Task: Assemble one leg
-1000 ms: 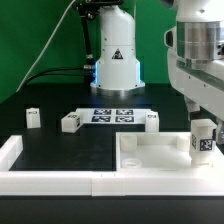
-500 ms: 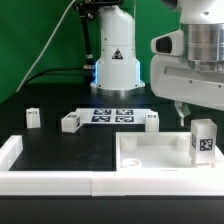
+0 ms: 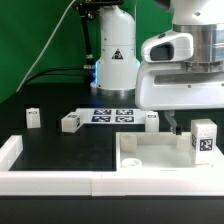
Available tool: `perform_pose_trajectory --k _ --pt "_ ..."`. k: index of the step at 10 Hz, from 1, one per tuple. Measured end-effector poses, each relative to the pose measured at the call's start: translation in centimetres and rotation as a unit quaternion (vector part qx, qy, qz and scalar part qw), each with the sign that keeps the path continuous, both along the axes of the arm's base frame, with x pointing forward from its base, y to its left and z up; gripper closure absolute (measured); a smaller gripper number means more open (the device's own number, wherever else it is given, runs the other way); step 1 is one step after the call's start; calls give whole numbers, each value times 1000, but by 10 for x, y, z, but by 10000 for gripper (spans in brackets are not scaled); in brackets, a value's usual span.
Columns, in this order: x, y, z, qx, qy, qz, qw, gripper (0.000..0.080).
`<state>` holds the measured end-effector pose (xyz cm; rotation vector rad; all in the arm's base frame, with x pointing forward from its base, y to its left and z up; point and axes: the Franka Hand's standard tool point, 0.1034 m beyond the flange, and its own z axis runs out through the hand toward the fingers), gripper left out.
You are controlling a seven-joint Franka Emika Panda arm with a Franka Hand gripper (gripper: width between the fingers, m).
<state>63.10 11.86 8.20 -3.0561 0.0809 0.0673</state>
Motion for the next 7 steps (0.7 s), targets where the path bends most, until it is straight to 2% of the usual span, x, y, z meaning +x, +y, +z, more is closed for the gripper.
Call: perform_pose_trajectory --k 1,3,4,5,7 --pt "0 -2 0 1 -4 45 999 150" --pt "0 -1 -1 0 -2 33 999 406" --pt "0 -1 -1 0 -2 33 999 406" --pt "0 -1 -1 0 -2 33 999 509" --pt "0 -1 -1 -1 -1 15 1000 509"
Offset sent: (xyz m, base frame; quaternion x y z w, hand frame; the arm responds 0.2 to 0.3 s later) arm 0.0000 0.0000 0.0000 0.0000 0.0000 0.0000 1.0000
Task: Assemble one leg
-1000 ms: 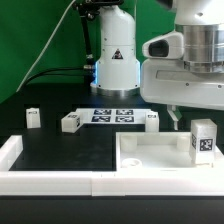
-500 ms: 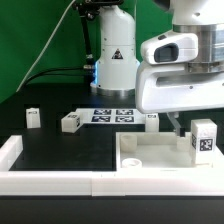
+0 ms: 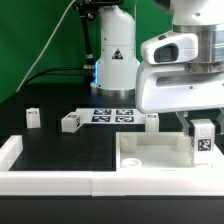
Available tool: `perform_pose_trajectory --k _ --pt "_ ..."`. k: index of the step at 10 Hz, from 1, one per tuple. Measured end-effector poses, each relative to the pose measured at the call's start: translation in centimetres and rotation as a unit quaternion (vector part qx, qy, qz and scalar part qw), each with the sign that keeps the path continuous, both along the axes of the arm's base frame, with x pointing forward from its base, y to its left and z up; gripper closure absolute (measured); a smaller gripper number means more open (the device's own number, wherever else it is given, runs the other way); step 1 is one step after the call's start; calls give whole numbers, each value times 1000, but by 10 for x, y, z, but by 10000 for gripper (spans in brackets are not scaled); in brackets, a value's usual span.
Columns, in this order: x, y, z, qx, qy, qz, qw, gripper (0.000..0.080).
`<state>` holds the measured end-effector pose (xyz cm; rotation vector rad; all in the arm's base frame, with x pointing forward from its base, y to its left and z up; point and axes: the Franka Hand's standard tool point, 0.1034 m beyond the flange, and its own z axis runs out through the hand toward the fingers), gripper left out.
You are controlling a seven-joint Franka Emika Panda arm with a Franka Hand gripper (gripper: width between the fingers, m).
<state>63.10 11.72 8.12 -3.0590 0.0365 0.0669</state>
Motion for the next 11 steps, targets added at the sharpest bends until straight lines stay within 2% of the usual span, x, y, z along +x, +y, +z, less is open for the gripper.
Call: perform_pose_trajectory --k 1,2,4,7,8,10,11 --pt "0 0 0 1 2 -22 1000 509" --pt "0 -1 0 -1 5 -95 995 509" --pt "0 -3 -1 -4 18 -248 969 509" --pt "0 -4 -2 -6 37 -426 904 509" --pt "-1 -1 -2 -11 43 -492 870 508" --pt "-1 0 -2 -19 47 -576 816 508" --pt "-1 0 -2 -19 50 -594 803 508"
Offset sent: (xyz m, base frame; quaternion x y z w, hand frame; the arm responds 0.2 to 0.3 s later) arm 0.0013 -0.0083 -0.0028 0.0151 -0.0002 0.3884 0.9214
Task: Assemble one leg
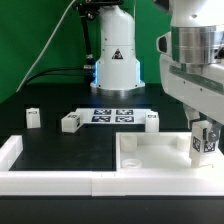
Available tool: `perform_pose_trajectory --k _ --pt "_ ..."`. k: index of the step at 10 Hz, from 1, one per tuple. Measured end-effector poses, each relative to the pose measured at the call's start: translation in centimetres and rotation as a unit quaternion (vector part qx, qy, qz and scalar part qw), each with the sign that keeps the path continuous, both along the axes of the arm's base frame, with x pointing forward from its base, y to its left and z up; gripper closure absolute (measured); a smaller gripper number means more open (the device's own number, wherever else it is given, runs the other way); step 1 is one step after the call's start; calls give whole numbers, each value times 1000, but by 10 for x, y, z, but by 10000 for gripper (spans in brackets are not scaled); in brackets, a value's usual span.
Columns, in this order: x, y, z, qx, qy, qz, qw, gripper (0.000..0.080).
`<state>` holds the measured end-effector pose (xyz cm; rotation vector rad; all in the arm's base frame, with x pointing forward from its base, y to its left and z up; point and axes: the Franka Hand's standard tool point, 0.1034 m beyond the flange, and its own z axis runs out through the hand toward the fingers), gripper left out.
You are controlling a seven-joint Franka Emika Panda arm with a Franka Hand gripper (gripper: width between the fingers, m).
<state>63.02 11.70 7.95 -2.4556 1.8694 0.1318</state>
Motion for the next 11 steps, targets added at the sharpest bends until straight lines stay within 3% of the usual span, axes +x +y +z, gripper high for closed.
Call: perform_pose_trajectory --k 1,3,4,5,8,10,11 --pt "0 1 0 2 5 -59 998 508" --pt "0 2 0 2 4 -46 999 272" --pt "0 2 0 3 2 -24 1000 272" --pt "0 2 0 4 -2 16 1000 176" --pt "-1 4 -1 10 -18 195 981 151" --pt "1 12 2 -12 -27 351 936 150" --pt "2 13 3 -10 -28 404 914 150"
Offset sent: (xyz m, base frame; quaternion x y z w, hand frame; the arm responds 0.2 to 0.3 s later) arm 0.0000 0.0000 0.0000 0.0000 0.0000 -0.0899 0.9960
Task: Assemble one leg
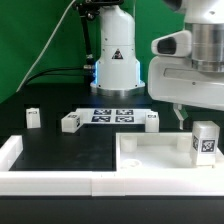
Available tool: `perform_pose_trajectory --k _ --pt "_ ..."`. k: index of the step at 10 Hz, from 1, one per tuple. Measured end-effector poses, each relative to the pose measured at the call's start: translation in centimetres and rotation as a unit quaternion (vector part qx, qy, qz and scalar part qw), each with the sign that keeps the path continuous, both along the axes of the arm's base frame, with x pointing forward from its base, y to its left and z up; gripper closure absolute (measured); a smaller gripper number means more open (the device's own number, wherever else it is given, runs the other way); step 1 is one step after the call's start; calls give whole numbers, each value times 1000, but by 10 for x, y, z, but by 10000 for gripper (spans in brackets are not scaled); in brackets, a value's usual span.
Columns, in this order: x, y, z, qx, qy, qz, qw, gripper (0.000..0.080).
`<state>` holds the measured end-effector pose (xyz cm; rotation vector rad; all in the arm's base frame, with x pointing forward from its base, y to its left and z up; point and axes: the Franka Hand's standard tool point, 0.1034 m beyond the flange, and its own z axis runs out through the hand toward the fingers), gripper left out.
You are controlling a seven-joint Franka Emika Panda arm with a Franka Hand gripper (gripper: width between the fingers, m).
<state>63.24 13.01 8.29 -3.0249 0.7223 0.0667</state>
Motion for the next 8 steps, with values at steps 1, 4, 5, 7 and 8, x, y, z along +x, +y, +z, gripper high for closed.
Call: perform_pose_trajectory --k 1,4,5,7,8 --pt "1 -2 0 1 -2 35 999 150" --pt "2 -8 0 5 -9 238 971 150" --pt "2 -12 0 4 -11 307 951 150" --pt "2 -11 0 5 -12 317 948 253" --pt "2 -12 0 5 -12 317 948 388"
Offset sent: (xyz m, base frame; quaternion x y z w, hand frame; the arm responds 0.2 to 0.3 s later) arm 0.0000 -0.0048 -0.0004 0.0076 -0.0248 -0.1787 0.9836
